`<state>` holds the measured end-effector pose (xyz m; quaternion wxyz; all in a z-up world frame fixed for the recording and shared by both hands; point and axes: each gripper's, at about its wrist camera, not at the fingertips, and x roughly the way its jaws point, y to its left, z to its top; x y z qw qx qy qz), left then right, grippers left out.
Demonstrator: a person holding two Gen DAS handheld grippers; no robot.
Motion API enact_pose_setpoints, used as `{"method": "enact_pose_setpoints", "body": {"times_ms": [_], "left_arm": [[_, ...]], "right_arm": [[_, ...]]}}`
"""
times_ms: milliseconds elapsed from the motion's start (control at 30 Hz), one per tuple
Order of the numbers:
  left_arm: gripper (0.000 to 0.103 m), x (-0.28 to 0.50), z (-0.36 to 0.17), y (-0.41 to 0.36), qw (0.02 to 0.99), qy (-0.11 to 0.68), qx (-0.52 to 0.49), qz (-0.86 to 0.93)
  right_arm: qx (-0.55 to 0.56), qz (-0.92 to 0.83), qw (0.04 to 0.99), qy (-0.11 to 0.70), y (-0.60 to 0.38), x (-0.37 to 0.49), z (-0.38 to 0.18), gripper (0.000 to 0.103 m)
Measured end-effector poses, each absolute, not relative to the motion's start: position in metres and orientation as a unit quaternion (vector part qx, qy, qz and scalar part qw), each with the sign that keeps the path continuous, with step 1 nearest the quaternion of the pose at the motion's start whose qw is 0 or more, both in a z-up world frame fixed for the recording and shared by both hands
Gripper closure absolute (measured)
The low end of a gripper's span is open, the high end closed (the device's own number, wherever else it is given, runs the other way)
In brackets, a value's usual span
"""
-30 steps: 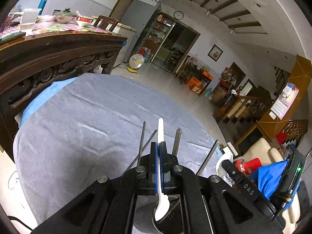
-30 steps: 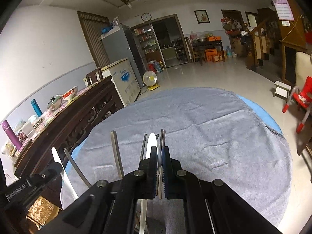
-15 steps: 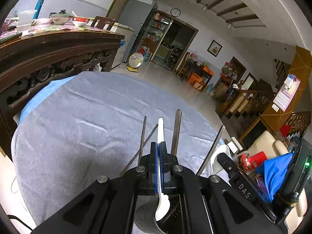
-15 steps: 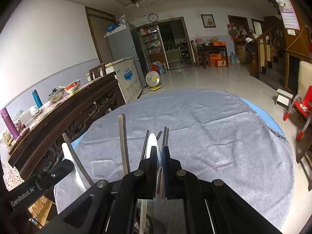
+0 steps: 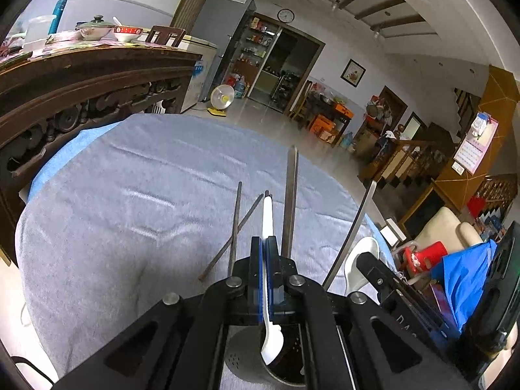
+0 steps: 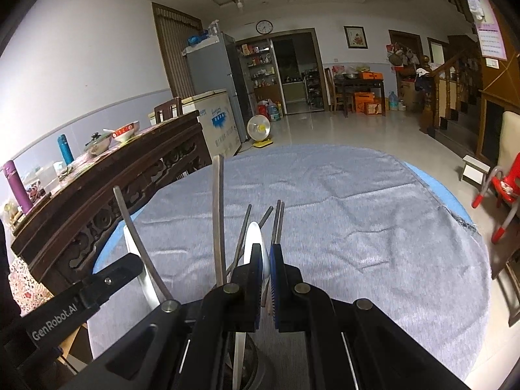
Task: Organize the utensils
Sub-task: 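Push the white spoons down into the black holder with both tools, then open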
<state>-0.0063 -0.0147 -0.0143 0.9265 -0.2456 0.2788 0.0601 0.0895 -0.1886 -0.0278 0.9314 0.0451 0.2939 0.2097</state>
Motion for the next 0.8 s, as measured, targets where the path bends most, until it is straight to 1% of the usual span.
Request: {"method": "enact_pose_setpoints", "body": {"times_ms": [800], "left_arm": [[0.101,-0.021,-0.029,-0.030,0.922,0.309,-0.234,0.025]], "right_arm": [[0.041,0.244,0.912,0.328,-0.192,0.071,-0.042,0.097]]}}
